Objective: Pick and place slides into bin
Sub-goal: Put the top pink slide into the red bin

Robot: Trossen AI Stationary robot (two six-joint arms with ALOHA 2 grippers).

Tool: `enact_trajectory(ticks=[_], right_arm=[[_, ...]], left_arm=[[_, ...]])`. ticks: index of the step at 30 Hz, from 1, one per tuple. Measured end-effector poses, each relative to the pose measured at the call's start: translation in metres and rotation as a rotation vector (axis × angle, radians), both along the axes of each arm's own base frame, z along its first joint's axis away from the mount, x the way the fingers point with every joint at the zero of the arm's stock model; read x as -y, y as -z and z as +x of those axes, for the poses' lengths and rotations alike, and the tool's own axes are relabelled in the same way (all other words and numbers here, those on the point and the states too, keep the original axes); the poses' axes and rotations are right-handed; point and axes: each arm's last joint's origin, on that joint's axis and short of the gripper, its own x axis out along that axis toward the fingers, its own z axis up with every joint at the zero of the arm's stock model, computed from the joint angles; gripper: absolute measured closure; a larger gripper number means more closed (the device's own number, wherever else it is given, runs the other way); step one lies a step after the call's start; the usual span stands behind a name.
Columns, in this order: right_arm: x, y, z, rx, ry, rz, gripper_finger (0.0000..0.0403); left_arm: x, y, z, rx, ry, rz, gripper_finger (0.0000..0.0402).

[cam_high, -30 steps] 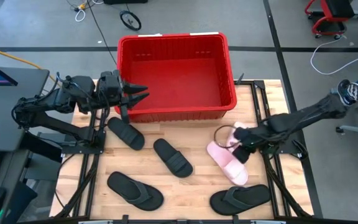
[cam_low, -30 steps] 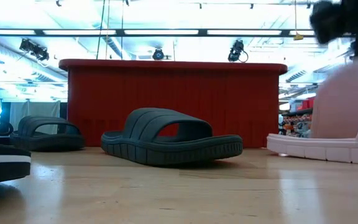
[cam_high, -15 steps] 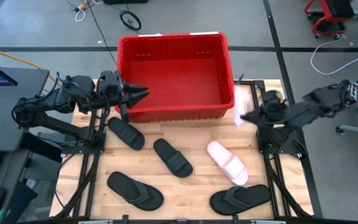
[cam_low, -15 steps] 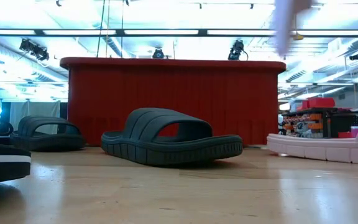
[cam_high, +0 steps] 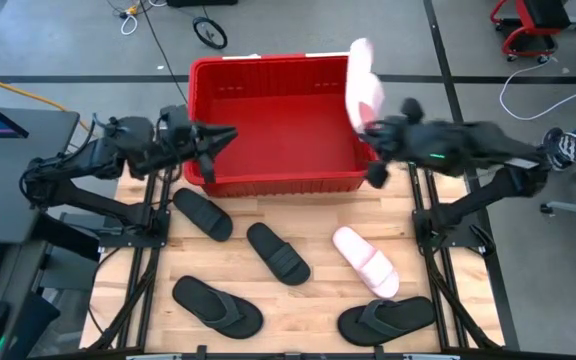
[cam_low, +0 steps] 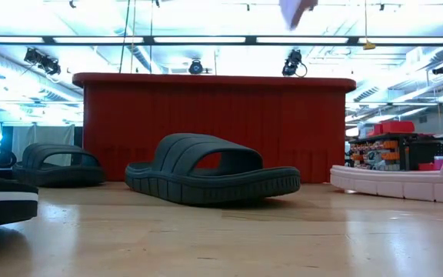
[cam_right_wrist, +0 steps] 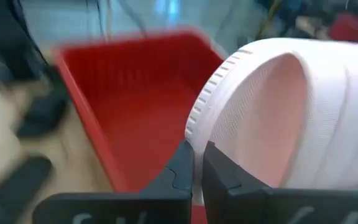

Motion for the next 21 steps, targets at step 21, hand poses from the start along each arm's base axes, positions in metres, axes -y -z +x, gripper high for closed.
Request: enact_trajectory(ticks=[21], right_arm=[[0.221, 0.207, 0.125, -0.646, 0.151, 0.351, 0.039]], left_arm=[[-0.006, 0.007, 0.012, -0.007, -0.03, -0.062, 0.0377]])
